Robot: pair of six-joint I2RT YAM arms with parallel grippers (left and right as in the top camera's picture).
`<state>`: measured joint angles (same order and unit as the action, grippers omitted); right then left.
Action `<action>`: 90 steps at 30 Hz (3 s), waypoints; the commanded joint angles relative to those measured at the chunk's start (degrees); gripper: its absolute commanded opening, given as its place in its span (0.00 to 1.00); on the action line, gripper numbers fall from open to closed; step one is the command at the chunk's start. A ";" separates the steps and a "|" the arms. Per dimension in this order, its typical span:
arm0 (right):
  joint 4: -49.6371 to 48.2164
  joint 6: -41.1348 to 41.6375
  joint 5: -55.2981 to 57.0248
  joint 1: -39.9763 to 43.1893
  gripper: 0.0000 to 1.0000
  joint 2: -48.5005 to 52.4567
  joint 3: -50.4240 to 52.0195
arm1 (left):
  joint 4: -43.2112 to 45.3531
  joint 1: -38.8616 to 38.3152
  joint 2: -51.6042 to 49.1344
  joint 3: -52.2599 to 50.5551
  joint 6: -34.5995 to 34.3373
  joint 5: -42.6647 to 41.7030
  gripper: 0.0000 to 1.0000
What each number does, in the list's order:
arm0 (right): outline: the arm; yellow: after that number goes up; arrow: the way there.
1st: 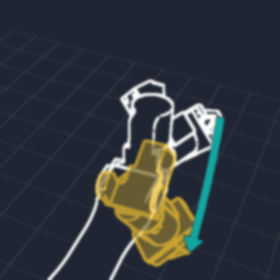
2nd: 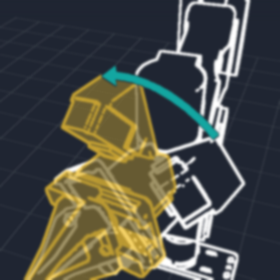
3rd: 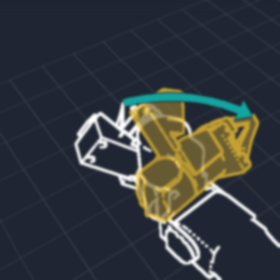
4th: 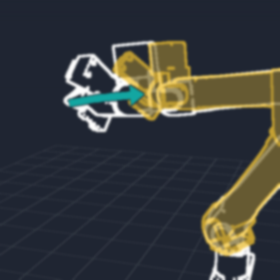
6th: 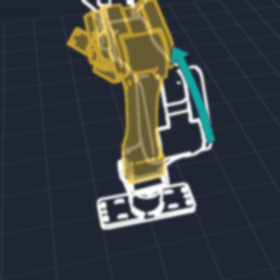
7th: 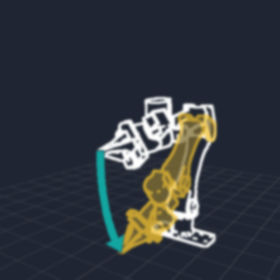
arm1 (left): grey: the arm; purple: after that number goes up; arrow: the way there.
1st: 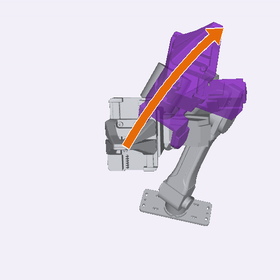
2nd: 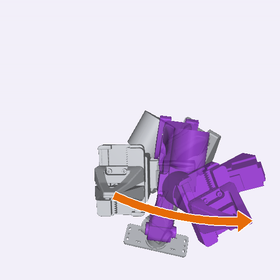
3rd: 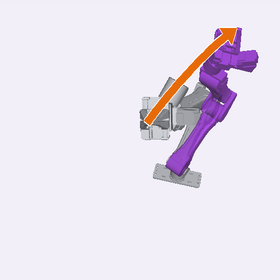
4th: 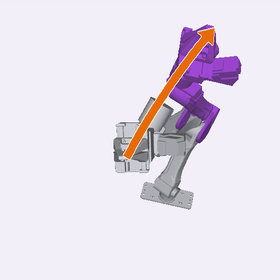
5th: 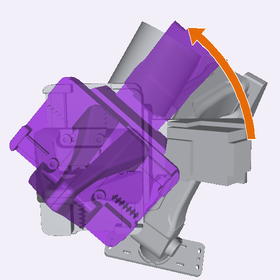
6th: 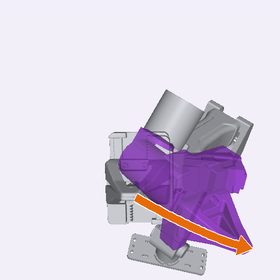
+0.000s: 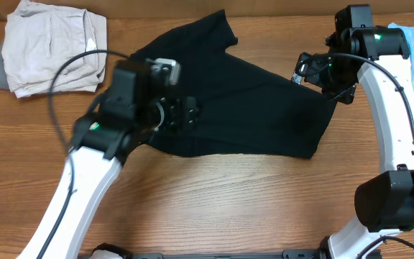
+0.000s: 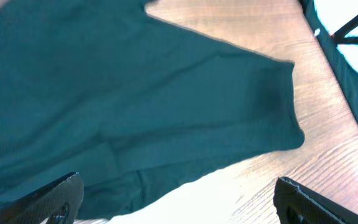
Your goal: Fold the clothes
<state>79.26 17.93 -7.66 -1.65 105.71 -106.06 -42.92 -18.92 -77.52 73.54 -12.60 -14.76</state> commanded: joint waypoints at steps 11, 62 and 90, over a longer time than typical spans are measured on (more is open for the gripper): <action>-0.13 0.11 -0.35 -0.26 1.00 0.07 -0.02 | -0.04 -0.98 -19.23 1.33 -32.46 18.40 1.00; -0.13 0.11 -0.35 -0.26 1.00 0.07 -0.02 | 1.99 -0.87 -33.81 1.31 -30.23 19.61 0.68; -4.33 0.11 -0.35 -0.26 1.00 0.07 -0.02 | -18.99 -0.37 -29.03 13.03 -30.23 24.39 0.04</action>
<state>77.01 18.00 -7.66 -1.65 105.71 -106.04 -59.81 -19.51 -110.26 83.74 -42.94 7.66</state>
